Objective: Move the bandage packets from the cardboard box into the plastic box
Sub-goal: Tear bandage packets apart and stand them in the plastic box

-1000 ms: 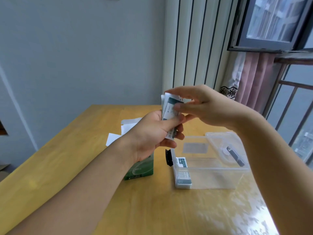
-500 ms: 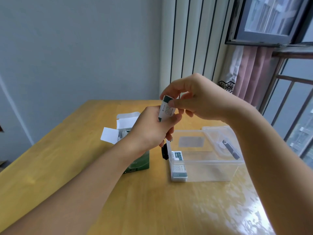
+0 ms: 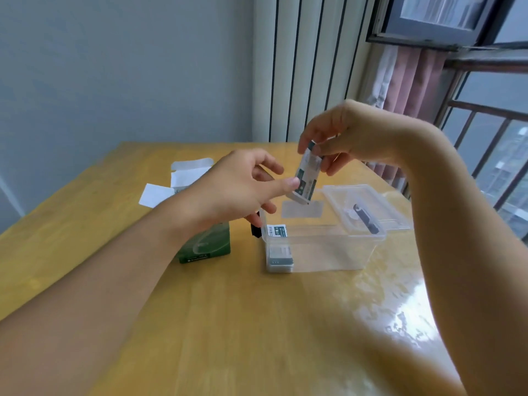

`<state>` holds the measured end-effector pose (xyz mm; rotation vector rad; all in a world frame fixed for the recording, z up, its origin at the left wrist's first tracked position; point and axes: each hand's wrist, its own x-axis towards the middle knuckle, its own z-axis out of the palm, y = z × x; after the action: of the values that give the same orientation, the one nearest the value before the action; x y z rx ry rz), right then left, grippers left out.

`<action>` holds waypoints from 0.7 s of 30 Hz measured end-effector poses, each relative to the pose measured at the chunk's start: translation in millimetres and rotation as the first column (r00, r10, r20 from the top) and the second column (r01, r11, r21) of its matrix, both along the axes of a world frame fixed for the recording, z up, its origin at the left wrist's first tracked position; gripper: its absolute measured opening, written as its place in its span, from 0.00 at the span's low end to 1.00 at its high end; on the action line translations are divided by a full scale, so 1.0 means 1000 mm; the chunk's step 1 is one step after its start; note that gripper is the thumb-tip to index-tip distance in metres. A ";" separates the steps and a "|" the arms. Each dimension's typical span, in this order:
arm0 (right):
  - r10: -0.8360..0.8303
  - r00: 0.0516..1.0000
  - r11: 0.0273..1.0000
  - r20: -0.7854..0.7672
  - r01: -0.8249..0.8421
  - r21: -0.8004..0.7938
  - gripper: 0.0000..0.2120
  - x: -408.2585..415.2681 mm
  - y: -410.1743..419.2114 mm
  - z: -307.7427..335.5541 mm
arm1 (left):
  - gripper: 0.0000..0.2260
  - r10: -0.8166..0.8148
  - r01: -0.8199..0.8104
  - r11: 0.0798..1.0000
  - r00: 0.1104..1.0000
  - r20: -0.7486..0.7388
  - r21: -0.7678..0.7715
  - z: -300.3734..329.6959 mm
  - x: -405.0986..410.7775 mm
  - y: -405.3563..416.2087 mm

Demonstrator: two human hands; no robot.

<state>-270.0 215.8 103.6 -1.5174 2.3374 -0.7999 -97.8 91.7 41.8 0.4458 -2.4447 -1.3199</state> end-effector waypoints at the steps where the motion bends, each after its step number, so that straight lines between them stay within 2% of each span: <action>1: -0.020 1.000 0.997 0.004 0.020 0.080 0.10 -0.005 0.001 -0.003 | 0.14 -0.024 0.025 0.999 0.999 0.033 -0.048 0.001 0.002 0.000; 5: 0.011 0.997 0.884 -0.071 0.023 0.466 0.14 -0.007 -0.019 -0.027 | 0.06 -0.132 0.189 0.944 0.967 0.216 -0.269 0.001 0.007 -0.001; 8: 0.044 0.994 0.795 -0.099 0.025 0.606 0.15 -0.002 -0.038 -0.052 | 0.05 -0.169 0.279 0.896 0.933 0.317 -0.344 0.001 0.009 -0.002; 13: 0.067 0.988 0.707 -0.137 0.050 0.705 0.14 0.004 -0.051 -0.074 | 0.05 -0.217 0.359 0.865 0.897 0.384 -0.351 -0.006 0.007 -0.006; 18: 0.097 0.984 0.679 -0.152 0.046 0.733 0.12 0.012 -0.055 -0.076 | 0.05 -0.229 0.399 0.836 0.877 0.422 -0.376 -0.006 0.006 -0.009; 21: 0.066 0.992 0.692 -0.108 0.033 0.721 0.17 0.014 -0.053 -0.075 | 0.05 -0.228 0.402 0.838 0.873 0.432 -0.369 -0.006 0.005 -0.009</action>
<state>-255.8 162.4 28.1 -1.2247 2.2800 0.2607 -92.4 82.7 36.3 0.1723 -3.1450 -0.7650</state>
